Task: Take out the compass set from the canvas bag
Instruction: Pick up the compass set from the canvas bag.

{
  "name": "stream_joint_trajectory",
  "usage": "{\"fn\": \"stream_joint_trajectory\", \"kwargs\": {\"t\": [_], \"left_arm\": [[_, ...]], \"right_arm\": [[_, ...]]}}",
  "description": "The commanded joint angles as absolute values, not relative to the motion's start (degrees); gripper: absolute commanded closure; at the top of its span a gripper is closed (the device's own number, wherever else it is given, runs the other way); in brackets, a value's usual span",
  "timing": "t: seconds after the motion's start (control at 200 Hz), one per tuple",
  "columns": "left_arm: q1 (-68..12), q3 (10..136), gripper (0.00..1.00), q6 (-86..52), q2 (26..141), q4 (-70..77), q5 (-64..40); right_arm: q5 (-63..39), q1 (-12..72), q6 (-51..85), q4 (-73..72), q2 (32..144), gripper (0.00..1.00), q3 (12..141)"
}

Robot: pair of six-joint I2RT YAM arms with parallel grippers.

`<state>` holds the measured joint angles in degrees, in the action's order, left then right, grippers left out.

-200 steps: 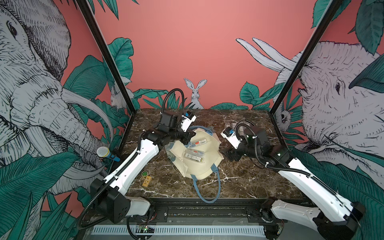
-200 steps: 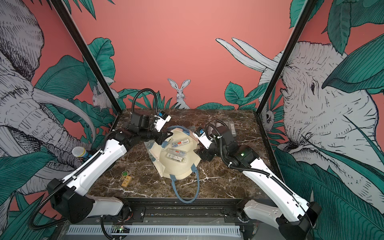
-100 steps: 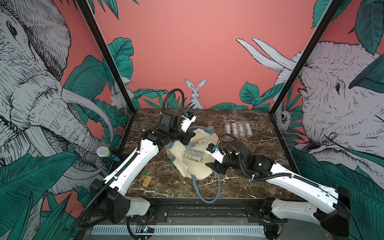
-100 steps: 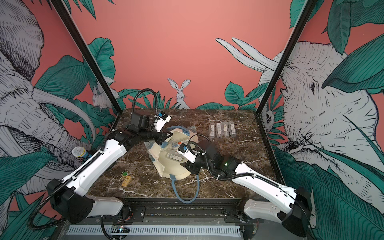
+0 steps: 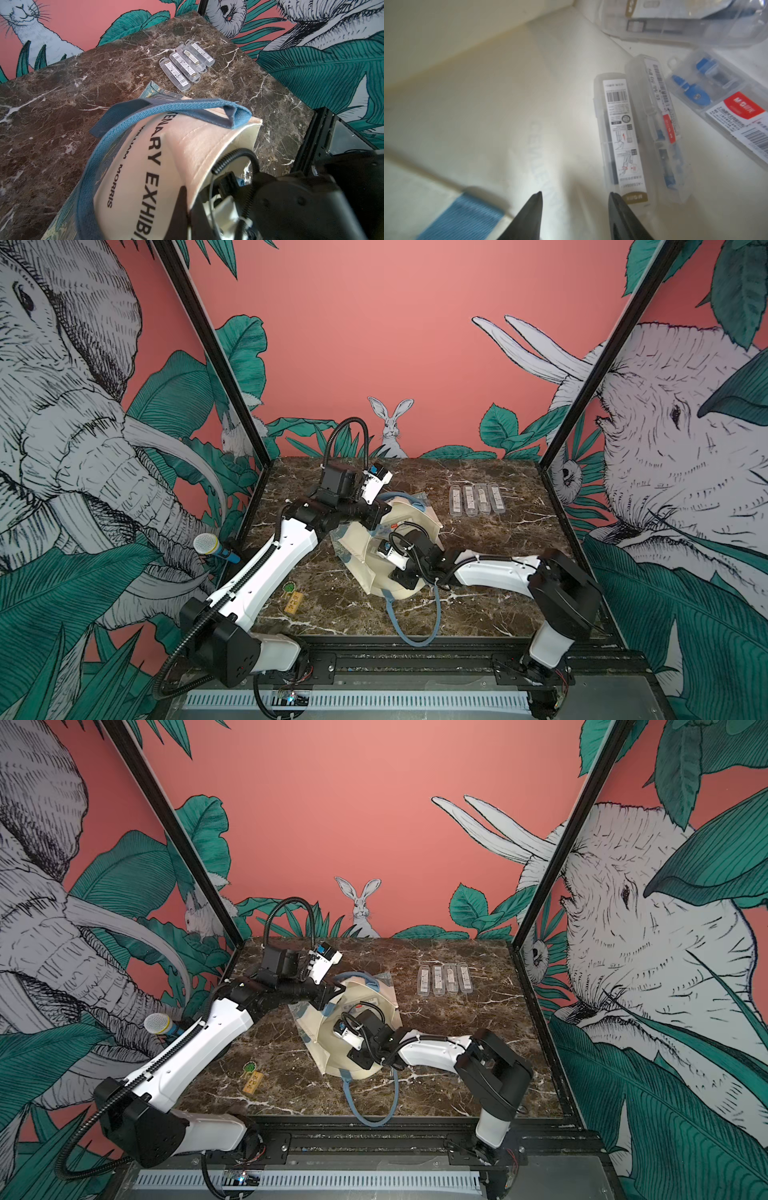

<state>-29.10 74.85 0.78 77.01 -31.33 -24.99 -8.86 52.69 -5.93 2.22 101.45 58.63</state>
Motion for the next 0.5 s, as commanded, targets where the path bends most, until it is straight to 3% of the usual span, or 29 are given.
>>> {"fn": "stream_joint_trajectory", "kwargs": {"t": [0.0,0.495], "left_arm": [[-29.3,73.9,1.0,0.1,75.3,-29.4,-26.5],[-29.3,73.2,1.0,0.5,75.2,-28.6,-27.2]], "right_arm": [[-10.7,51.4,-4.1,-1.3,103.7,0.49,62.2],[-12.9,48.2,-0.7,0.9,111.0,0.57,68.3]]}}
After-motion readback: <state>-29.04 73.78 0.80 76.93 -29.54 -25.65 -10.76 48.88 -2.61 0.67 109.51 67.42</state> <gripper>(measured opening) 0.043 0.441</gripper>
